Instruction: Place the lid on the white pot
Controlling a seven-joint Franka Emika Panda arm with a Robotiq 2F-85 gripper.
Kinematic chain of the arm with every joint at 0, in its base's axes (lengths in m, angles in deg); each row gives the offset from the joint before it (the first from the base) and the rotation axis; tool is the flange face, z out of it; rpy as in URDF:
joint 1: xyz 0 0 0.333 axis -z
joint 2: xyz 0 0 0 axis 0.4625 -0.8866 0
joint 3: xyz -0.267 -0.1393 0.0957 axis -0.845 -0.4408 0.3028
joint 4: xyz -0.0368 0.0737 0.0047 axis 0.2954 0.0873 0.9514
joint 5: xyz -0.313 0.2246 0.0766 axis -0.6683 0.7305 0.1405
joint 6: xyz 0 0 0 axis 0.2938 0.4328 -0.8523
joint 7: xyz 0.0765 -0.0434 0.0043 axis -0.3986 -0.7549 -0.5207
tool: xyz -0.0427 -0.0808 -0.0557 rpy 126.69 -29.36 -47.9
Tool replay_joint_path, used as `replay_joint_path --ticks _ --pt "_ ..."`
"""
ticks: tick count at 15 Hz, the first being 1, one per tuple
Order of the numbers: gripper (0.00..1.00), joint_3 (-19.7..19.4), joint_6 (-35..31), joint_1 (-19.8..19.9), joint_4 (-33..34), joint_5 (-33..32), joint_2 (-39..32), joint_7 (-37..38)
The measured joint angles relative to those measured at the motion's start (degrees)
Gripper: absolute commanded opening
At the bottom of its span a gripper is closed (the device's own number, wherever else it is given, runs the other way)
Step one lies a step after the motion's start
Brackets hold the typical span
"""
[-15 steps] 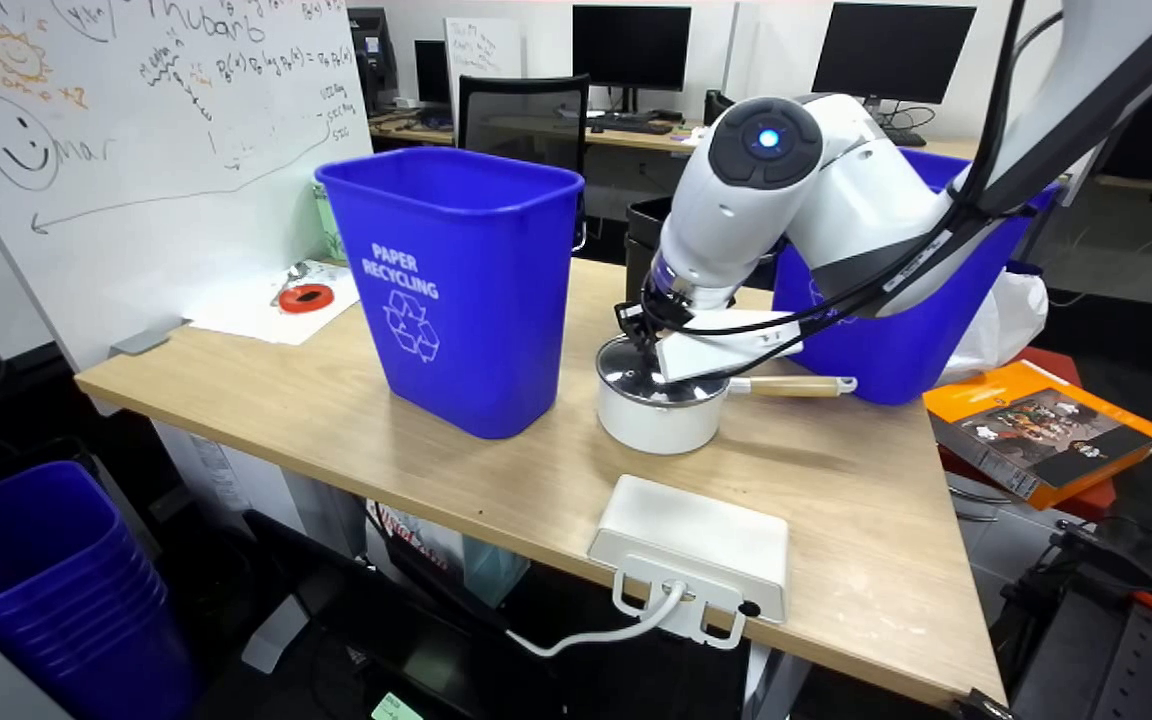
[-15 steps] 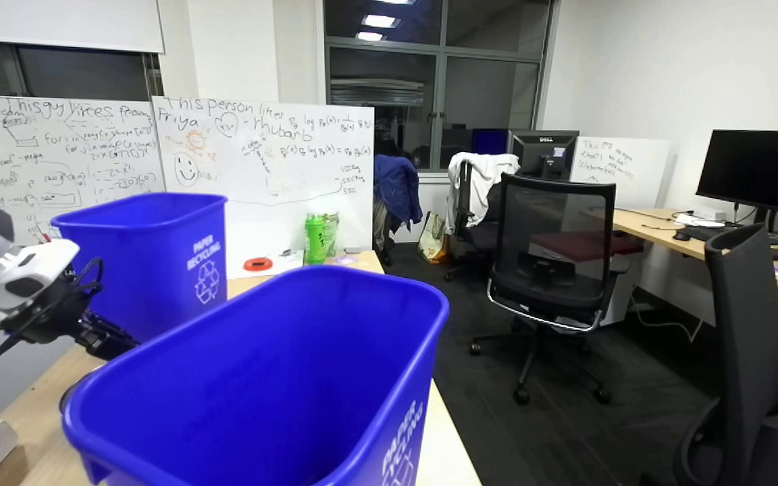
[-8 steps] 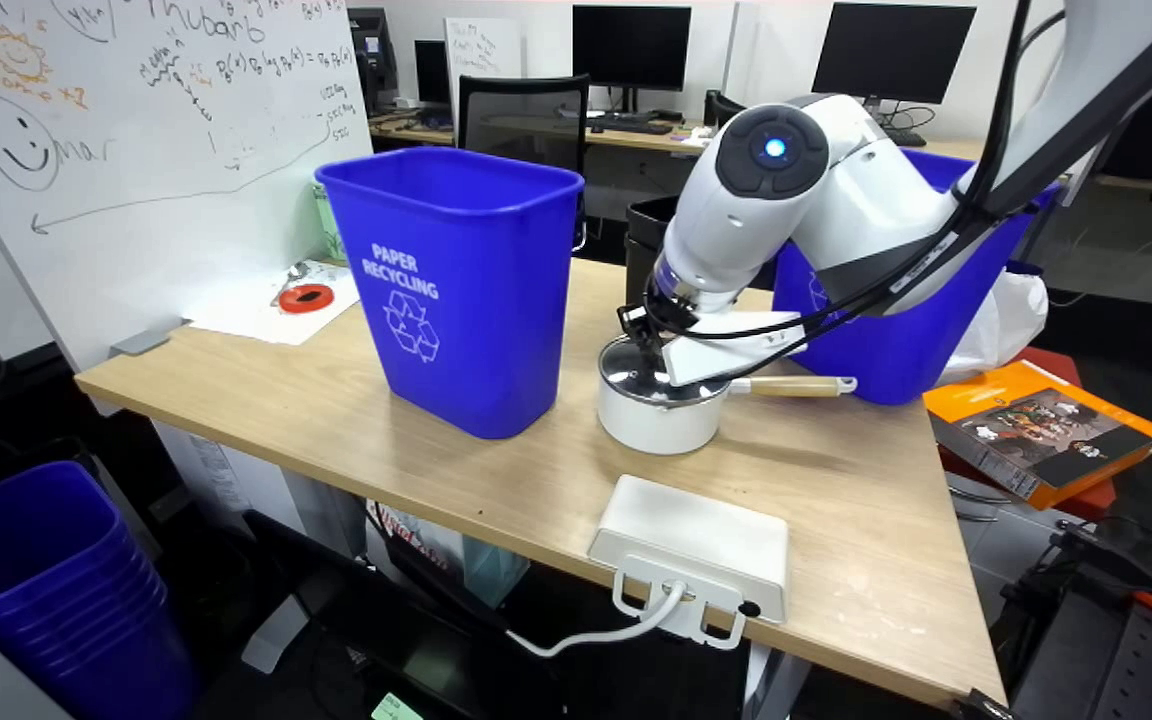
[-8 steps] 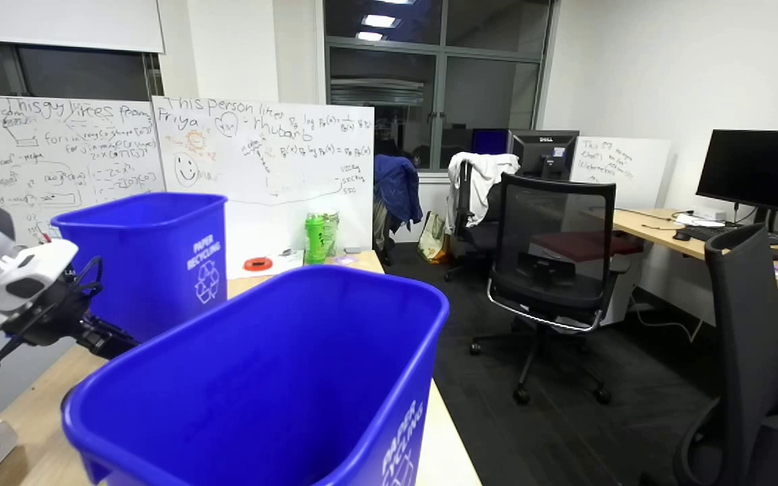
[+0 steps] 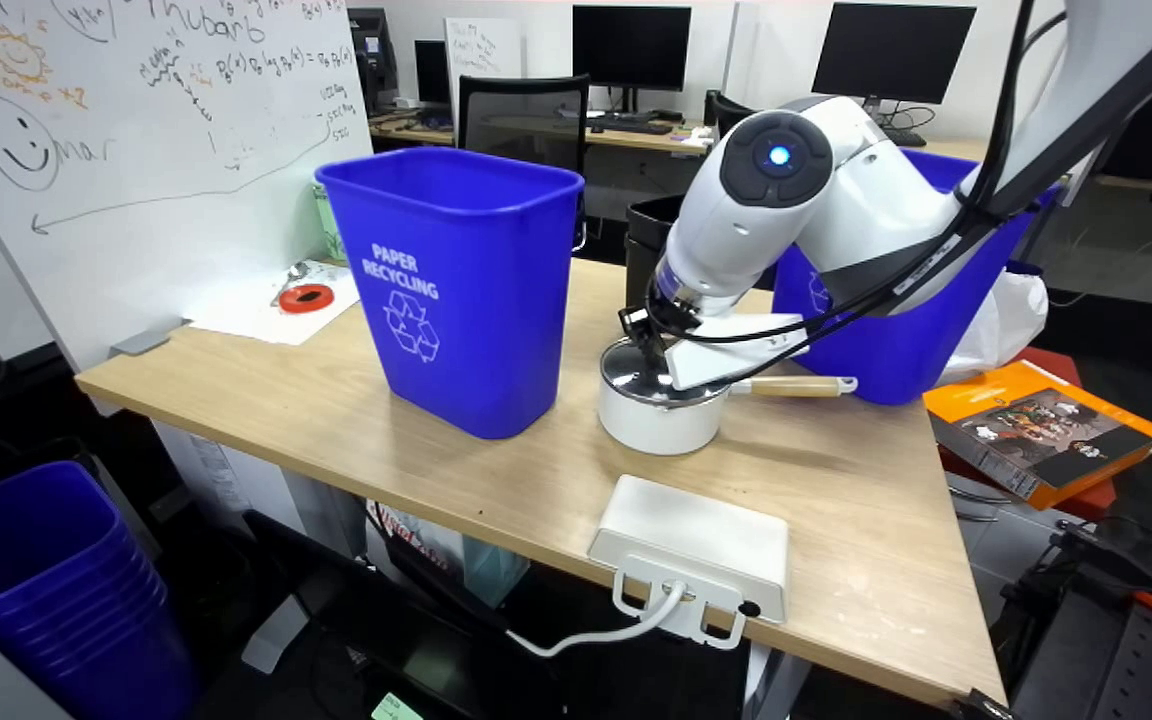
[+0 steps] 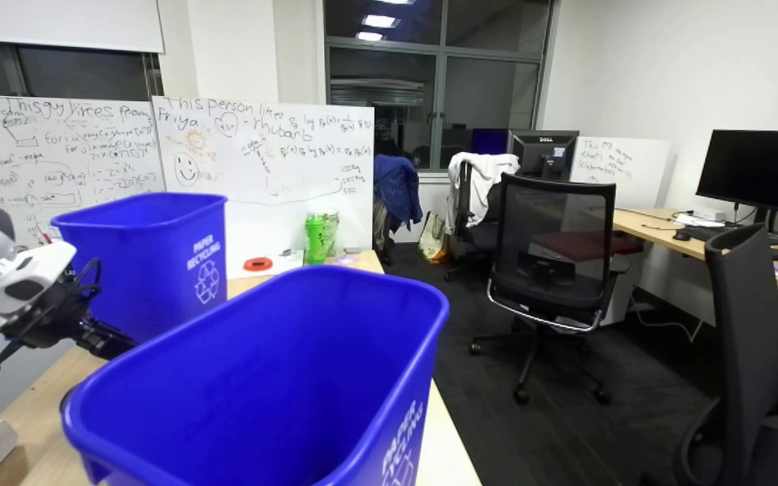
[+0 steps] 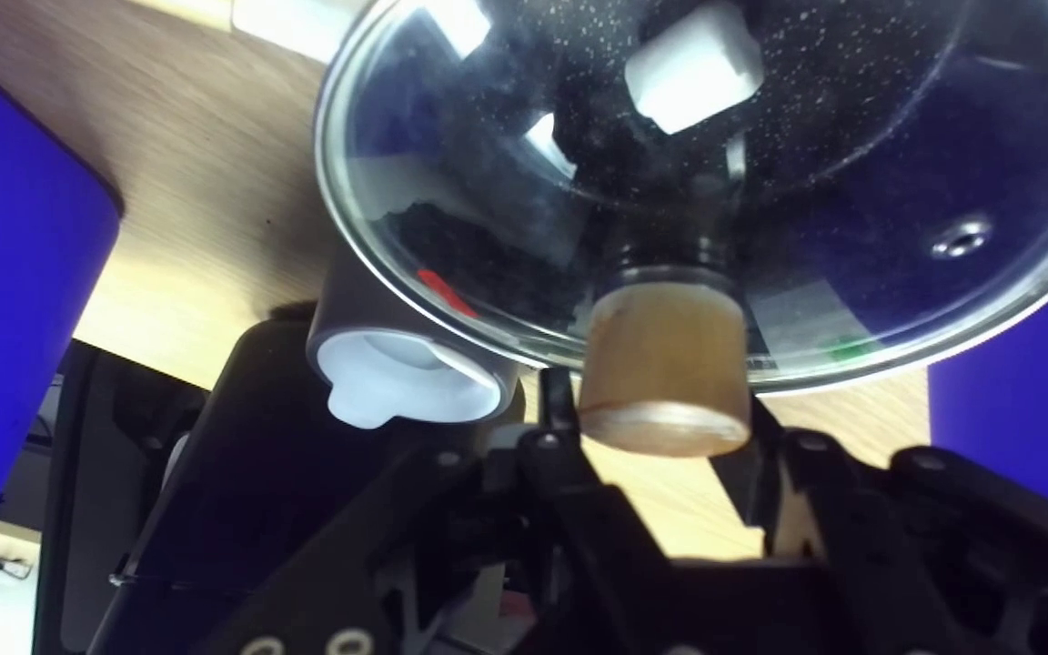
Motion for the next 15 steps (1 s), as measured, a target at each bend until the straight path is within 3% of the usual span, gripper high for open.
replay_joint_path --ticks 15 --pt "0.15 0.0 4.8 -1.8 -0.2 -13.7 -0.5 13.2"
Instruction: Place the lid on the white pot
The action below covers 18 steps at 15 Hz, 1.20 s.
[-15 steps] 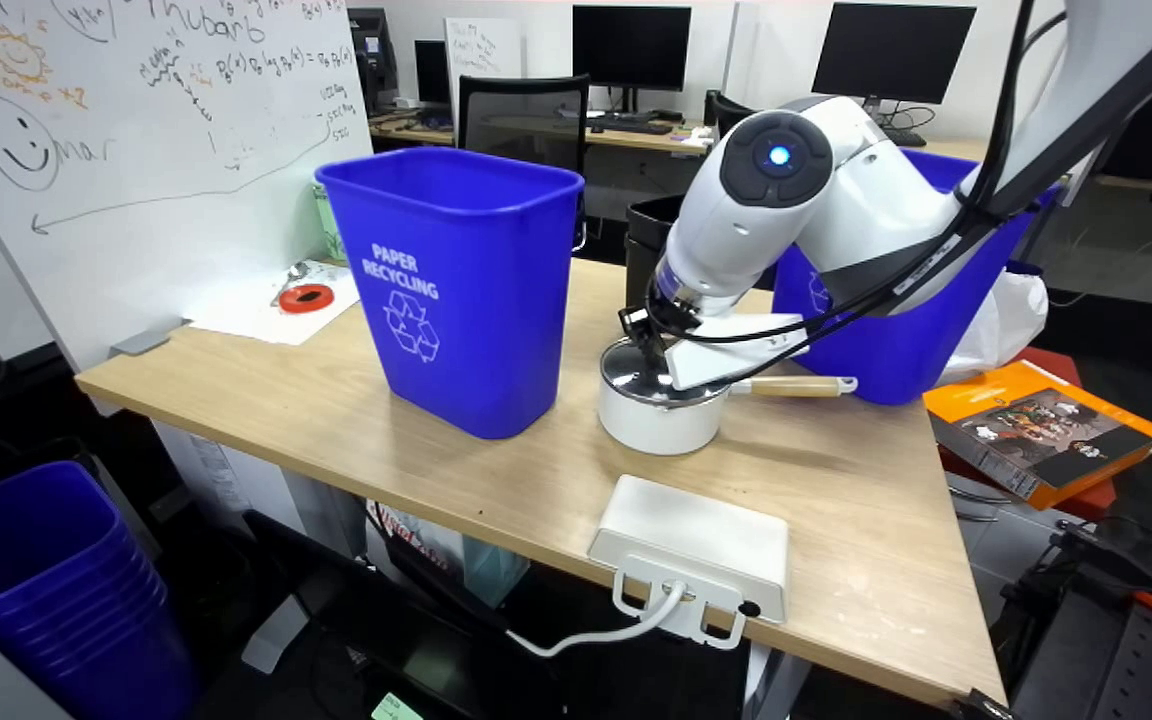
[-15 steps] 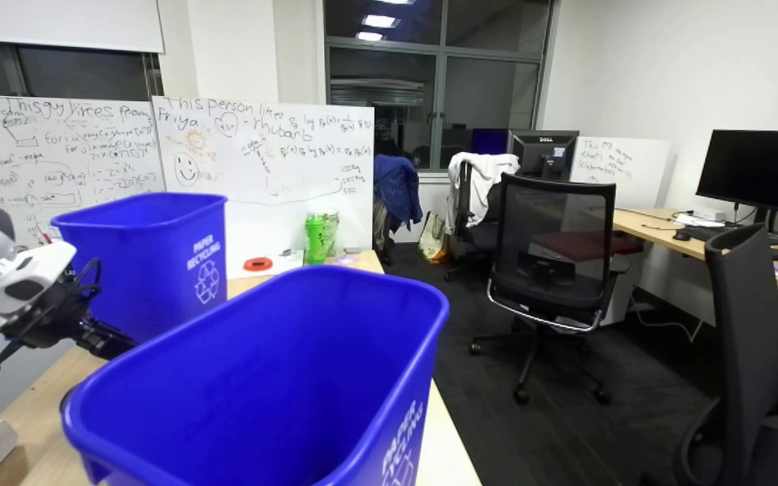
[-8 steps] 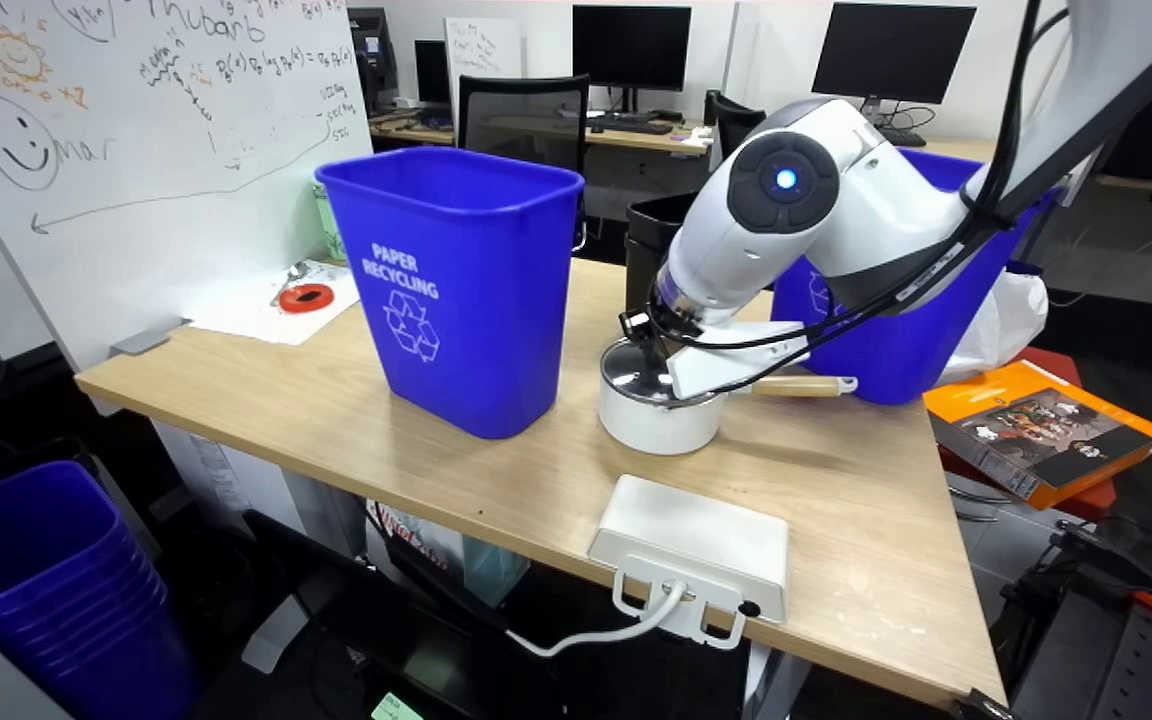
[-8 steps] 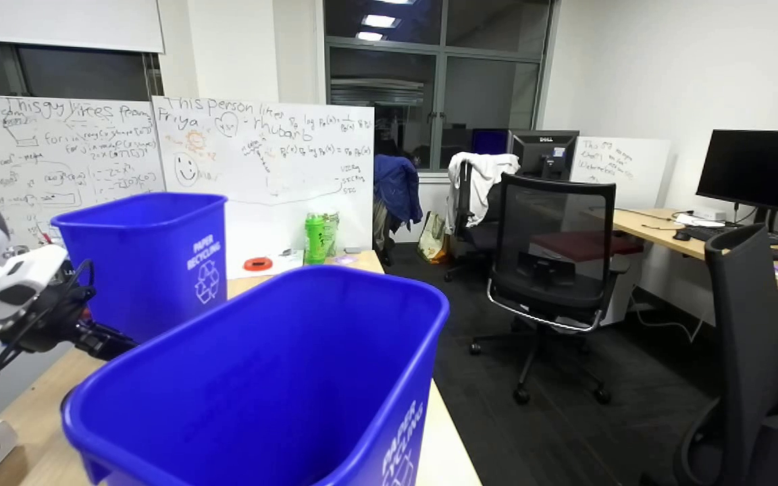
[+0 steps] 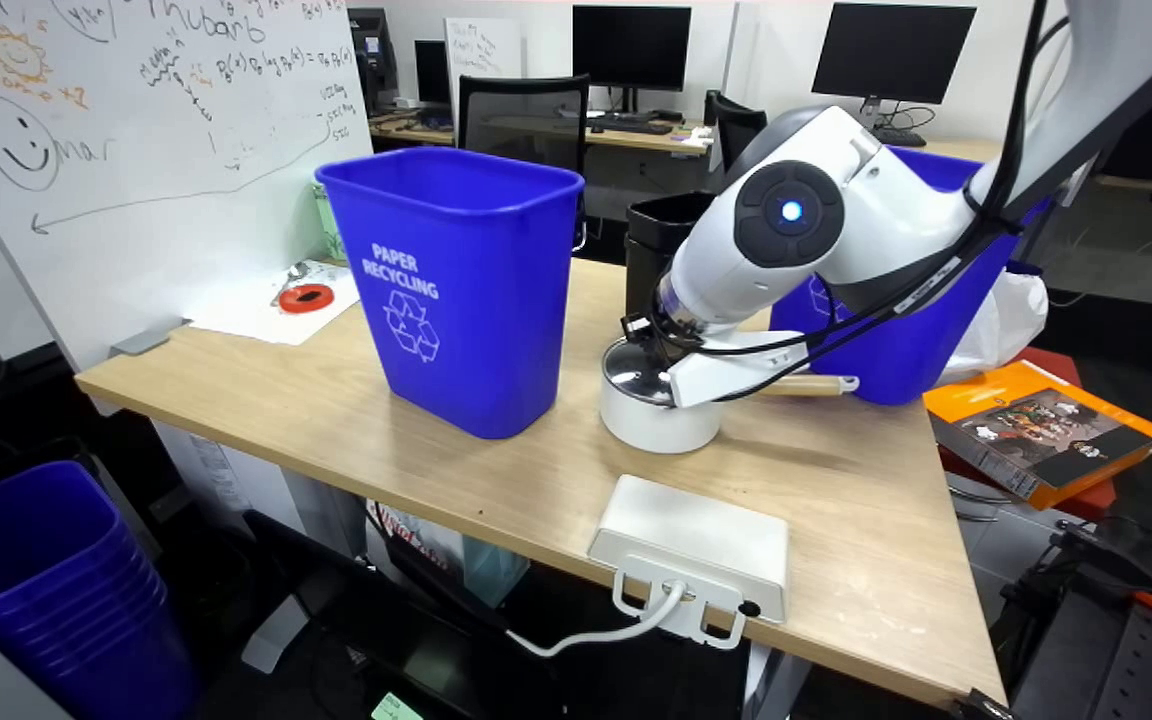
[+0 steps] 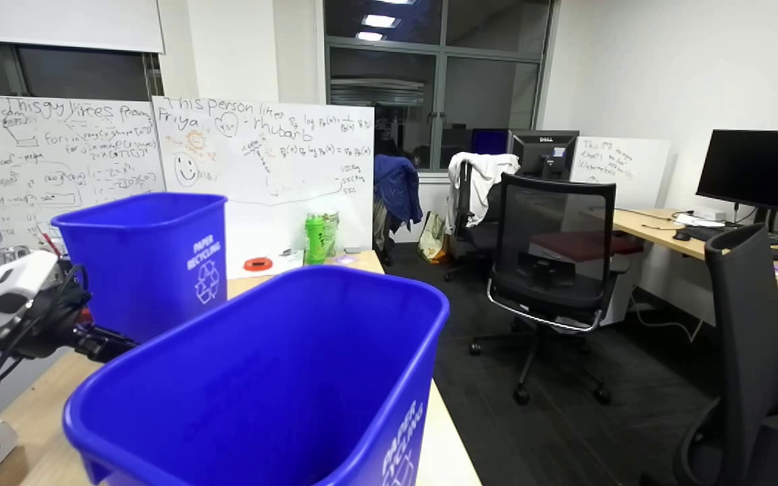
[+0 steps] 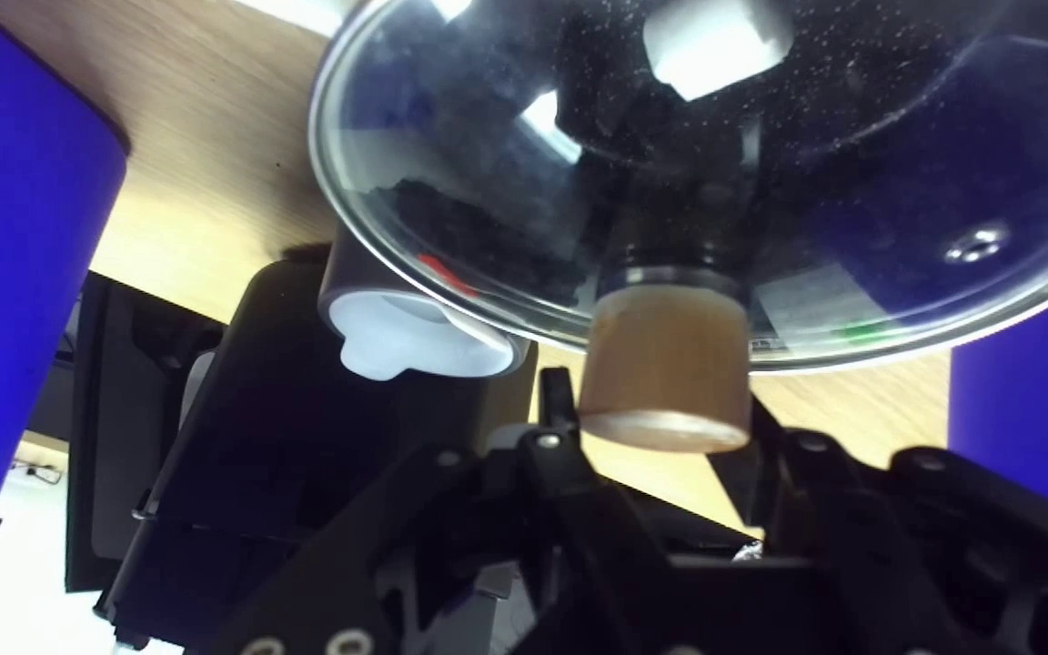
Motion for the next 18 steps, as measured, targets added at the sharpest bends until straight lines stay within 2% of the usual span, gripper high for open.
replay_joint_path --ticks 15,18 --pt "0.15 0.0 2.3 -0.2 0.0 -0.8 -0.3 1.8" --pt "0.15 0.0 2.5 -0.2 0.1 -3.7 -0.5 3.0"
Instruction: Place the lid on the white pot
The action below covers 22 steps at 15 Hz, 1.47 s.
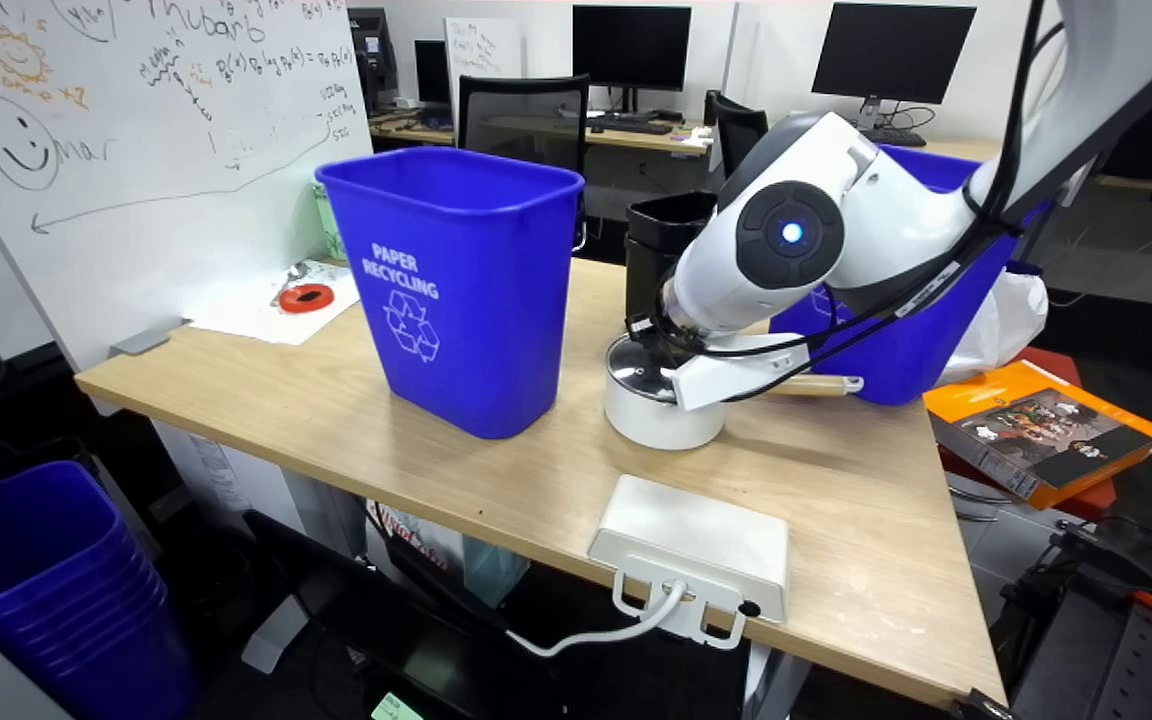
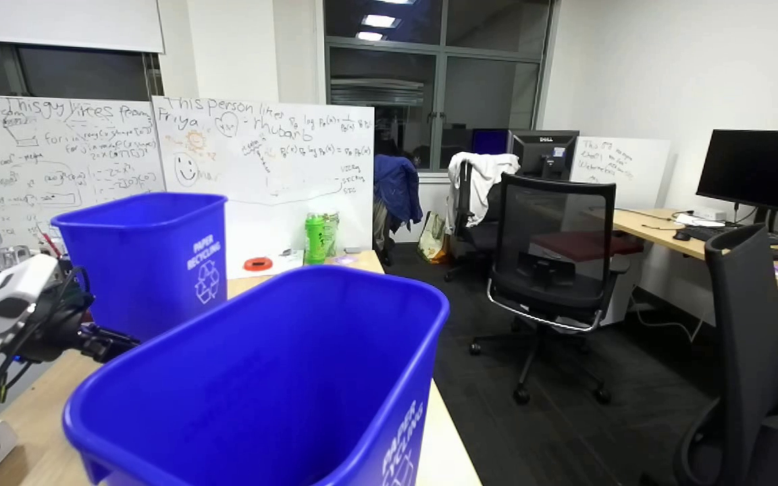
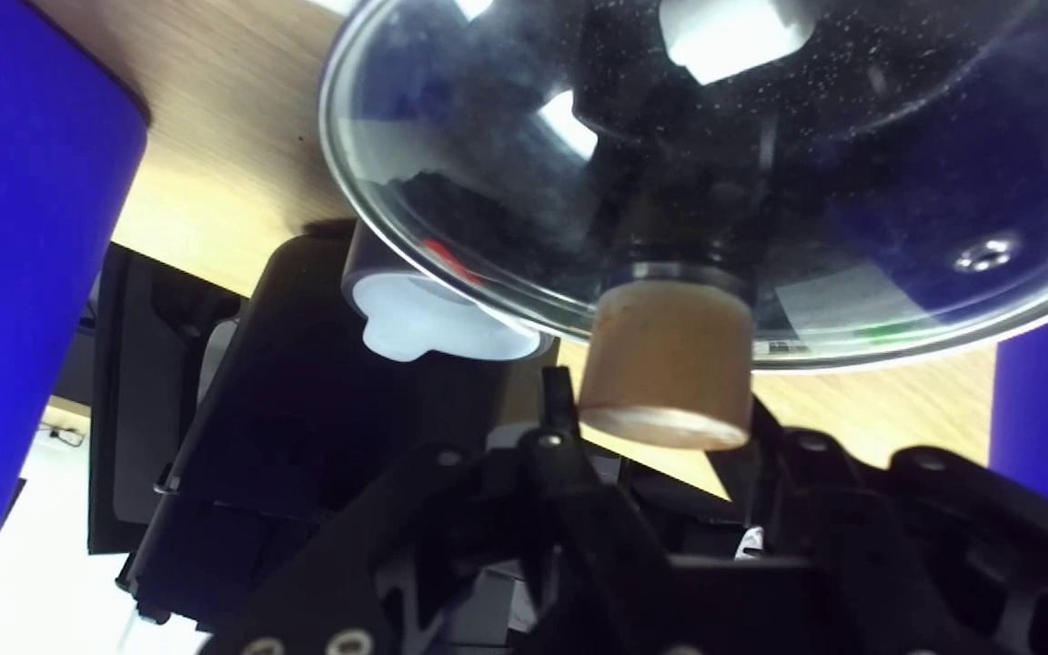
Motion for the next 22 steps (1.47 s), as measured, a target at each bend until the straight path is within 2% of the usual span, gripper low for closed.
replay_joint_path --ticks 6,7,9,12,13,15,18,22 --pt "0.15 0.0 1.2 0.0 0.1 -5.3 -0.1 2.7" --pt "0.65 0.0 1.2 0.0 0.1 -5.4 -0.1 2.7" --pt "0.72 0.0 1.2 0.0 0.0 -5.5 -0.1 2.7" --pt "0.94 -0.1 1.3 0.0 0.1 -5.5 -0.1 2.7" --pt "0.98 1.7 2.0 1.7 0.3 -5.5 0.1 2.3" --pt "1.00 7.4 3.5 7.3 0.9 -5.4 0.9 -0.4" --pt "1.00 12.8 3.2 13.9 1.8 -0.8 3.0 -8.5" --pt "1.00 17.0 2.0 18.6 1.9 15.5 6.8 -24.6"
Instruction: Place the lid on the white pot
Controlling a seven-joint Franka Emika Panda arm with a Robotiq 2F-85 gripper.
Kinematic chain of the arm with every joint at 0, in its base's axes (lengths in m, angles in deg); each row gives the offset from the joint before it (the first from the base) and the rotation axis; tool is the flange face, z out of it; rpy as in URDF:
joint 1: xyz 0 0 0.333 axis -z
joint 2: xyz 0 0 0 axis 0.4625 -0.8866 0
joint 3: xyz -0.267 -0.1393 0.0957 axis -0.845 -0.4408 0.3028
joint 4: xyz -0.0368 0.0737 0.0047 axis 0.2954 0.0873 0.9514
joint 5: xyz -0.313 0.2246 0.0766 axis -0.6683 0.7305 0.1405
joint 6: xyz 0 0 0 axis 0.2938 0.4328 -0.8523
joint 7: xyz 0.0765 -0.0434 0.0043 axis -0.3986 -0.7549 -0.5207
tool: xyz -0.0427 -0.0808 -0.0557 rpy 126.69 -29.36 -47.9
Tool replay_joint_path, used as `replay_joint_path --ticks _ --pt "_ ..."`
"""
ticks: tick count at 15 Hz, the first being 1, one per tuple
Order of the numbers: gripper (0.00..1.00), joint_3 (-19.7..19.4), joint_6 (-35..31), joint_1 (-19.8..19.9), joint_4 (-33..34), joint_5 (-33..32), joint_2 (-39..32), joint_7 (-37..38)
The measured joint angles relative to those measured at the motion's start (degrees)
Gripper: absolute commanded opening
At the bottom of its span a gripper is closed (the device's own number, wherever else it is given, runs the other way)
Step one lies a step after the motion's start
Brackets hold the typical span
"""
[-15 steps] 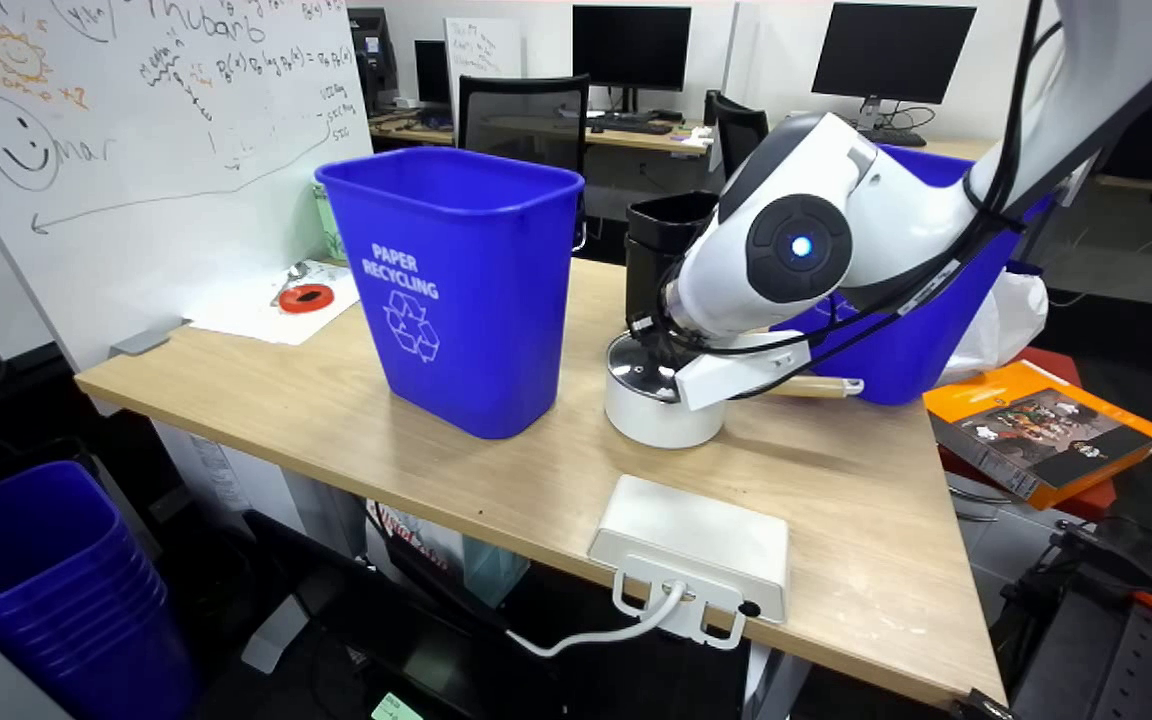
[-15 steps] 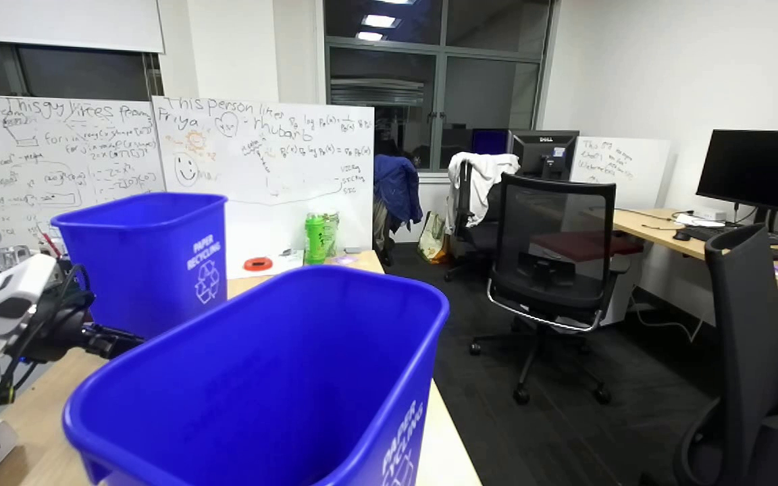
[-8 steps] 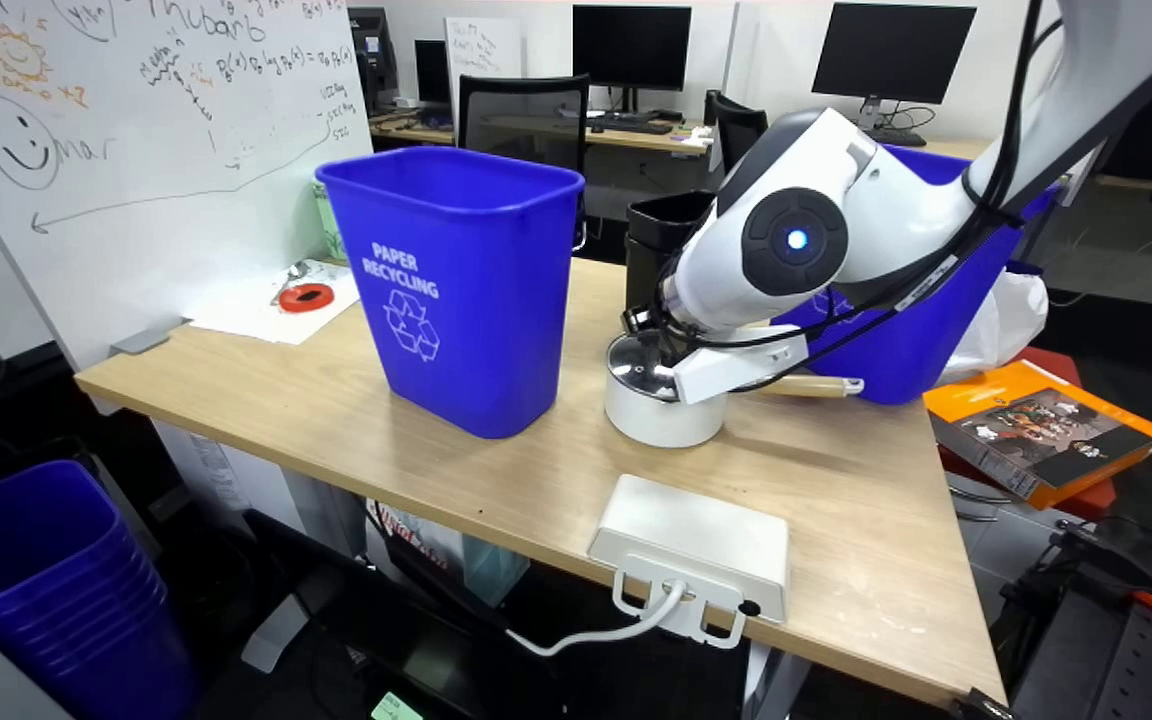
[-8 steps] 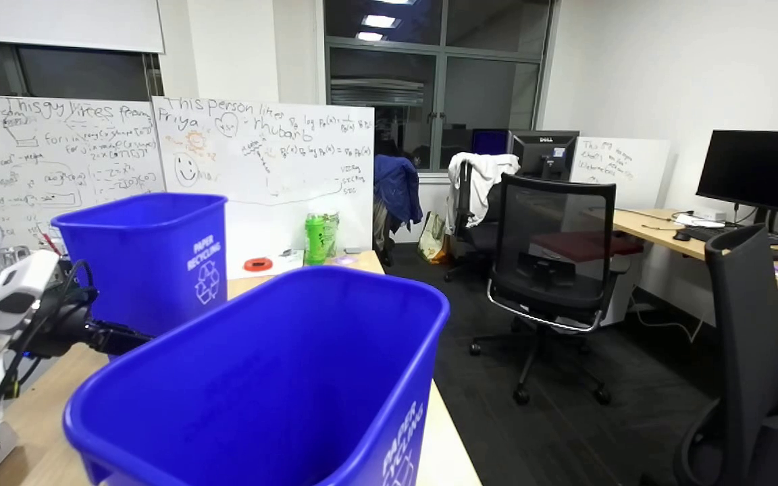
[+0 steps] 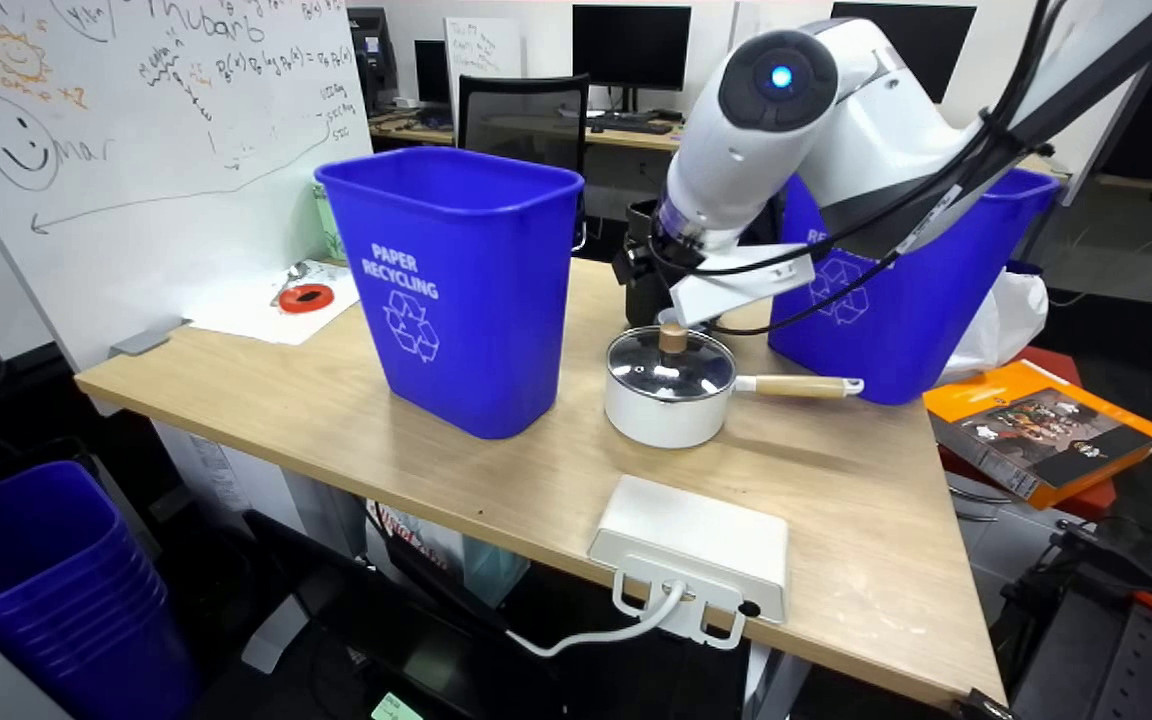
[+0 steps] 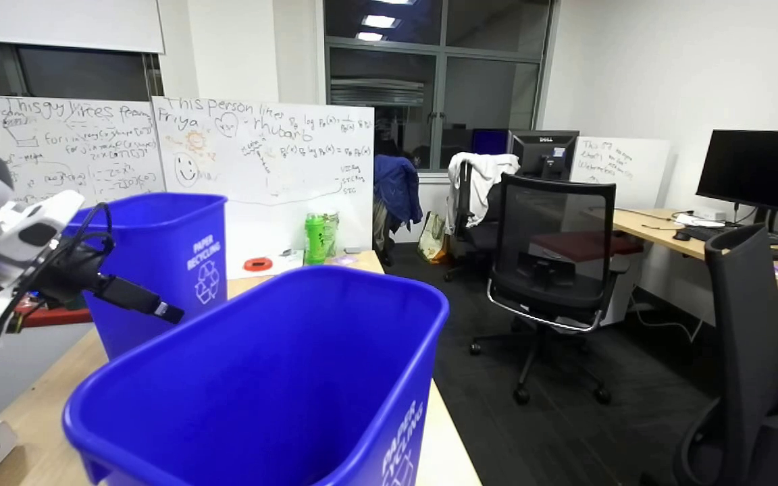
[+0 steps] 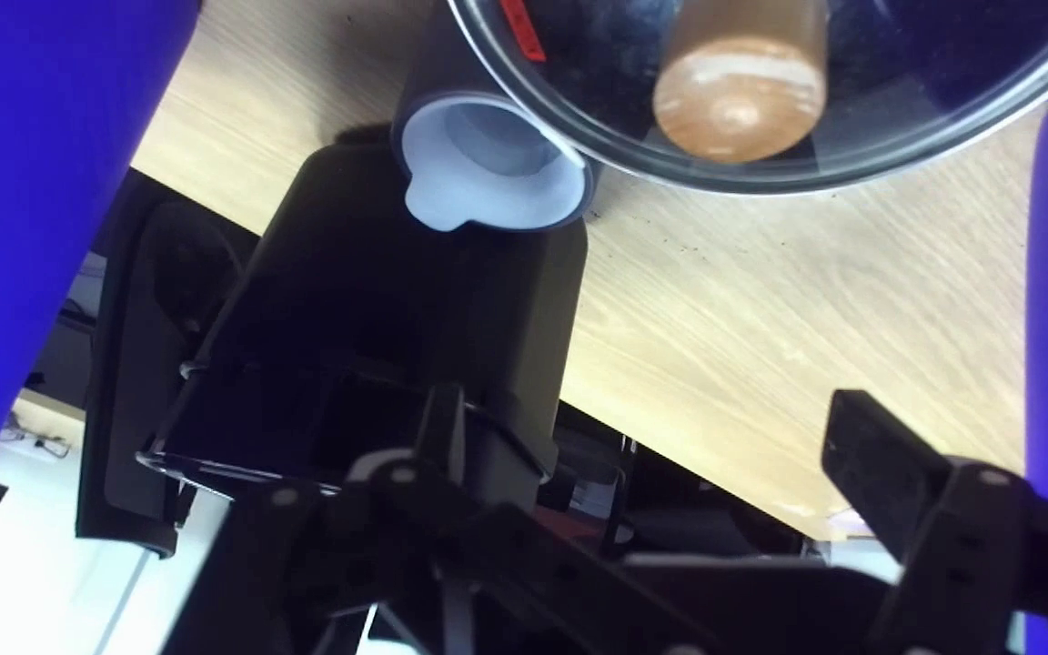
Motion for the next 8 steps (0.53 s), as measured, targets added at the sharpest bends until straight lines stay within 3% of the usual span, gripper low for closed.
replay_joint_path --ticks 3,8 --pt "1.00 0.9 -0.8 0.7 -0.5 13.2 3.1 -10.8" --pt "1.00 1.1 -1.0 1.0 -1.7 14.4 3.7 -11.8"
